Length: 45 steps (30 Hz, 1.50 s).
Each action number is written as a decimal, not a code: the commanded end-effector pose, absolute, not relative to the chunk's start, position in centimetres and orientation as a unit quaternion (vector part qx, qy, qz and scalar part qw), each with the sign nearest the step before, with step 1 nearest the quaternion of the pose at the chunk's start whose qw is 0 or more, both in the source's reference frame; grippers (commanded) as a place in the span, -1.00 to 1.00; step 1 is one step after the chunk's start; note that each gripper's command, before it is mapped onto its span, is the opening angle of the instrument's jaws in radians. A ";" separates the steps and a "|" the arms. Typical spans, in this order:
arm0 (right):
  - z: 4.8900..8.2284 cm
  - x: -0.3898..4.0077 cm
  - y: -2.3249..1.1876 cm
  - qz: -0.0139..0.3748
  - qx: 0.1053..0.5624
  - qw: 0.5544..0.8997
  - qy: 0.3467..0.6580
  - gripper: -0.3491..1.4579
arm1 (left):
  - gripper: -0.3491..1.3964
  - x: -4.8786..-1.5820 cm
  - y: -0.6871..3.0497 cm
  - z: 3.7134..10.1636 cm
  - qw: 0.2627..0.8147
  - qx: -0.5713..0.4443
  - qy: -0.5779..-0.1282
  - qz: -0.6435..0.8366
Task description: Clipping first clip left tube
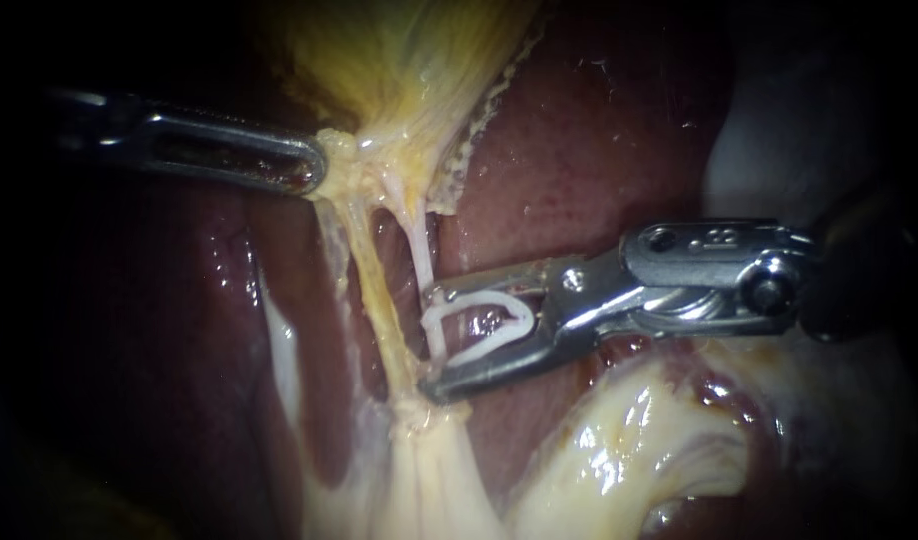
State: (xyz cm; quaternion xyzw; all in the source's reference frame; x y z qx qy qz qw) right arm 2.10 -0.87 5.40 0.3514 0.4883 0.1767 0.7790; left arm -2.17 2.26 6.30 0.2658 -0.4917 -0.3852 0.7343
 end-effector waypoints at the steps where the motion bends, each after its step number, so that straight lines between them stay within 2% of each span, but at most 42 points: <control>1: 5.47 2.12 -0.88 0.176 0.350 0.780 0.488 -0.07 | -1.00 -2.17 2.26 6.31 0.734 0.266 -0.492 -0.385; 11: 5.93 2.26 -1.00 0.168 0.349 0.791 0.473 -0.07 | -1.00 -2.17 2.26 6.31 0.734 0.266 -0.492 -0.385; 17: 6.03 2.33 -1.00 0.168 0.347 0.795 0.469 -0.07 | -1.00 -2.17 2.26 6.31 0.734 0.266 -0.492 -0.385; 26: 6.02 2.58 -1.00 0.172 0.351 0.785 0.480 -0.06 | -1.00 -2.17 2.25 6.31 0.734 0.265 -0.492 -0.385; 35: 5.91 2.66 -1.09 0.183 0.403 0.738 0.509 -0.06 | -1.00 -2.18 2.25 6.32 0.734 0.267 -0.492 -0.384; 40: 5.75 2.69 -1.22 0.166 0.429 0.723 0.516 -0.07 | -1.00 -2.18 2.25 6.32 0.734 0.267 -0.492 -0.384; 45: 5.65 2.73 -1.36 0.148 0.452 0.716 0.511 -0.12 | -1.00 -2.18 2.25 6.32 0.734 0.266 -0.492 -0.384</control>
